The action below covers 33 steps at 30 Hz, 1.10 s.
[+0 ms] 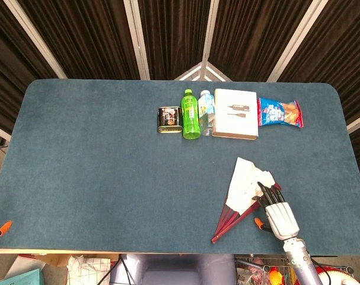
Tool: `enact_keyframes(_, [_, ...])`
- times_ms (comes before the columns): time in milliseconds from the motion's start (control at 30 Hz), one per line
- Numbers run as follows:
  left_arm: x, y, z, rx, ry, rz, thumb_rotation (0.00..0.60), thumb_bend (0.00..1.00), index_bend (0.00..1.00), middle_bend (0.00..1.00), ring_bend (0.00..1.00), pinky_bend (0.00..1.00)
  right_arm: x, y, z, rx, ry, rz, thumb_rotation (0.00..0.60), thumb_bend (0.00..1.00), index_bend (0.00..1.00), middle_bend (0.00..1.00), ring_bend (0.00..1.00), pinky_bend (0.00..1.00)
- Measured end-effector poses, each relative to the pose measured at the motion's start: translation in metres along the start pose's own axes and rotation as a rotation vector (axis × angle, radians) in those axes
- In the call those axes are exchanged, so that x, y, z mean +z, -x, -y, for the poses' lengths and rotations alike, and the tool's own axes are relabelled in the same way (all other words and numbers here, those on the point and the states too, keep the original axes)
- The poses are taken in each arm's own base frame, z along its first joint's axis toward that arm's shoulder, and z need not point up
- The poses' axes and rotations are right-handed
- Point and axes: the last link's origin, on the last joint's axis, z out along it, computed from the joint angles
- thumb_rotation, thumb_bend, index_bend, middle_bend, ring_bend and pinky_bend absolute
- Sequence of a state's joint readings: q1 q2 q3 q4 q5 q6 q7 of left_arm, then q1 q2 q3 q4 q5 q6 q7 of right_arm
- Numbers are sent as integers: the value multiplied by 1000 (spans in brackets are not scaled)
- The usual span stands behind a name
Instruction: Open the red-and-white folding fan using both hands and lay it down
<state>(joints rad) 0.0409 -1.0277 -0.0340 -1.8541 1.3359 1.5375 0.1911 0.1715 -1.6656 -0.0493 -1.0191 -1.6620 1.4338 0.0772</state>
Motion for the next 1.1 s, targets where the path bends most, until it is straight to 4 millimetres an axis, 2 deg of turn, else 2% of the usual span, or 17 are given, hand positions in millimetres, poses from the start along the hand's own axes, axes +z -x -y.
enact_keyframes(267, [0, 1, 0, 4, -1, 2, 600, 194, 78, 0, 0, 0, 2, 5, 1, -4, -6, 15, 600, 253, 380, 47, 142, 112])
enact_keyframes(633, [0, 1, -1, 7, -3, 2, 600, 195, 78, 0, 0, 0, 15, 12, 11, -5, -37, 32, 600, 256, 427, 47, 144, 112])
enact_keyframes(1100, [1, 1, -1, 10, 0, 3, 600, 195, 78, 0, 0, 0, 33, 13, 13, 23, -33, 18, 600, 392, 526, 57, 160, 112])
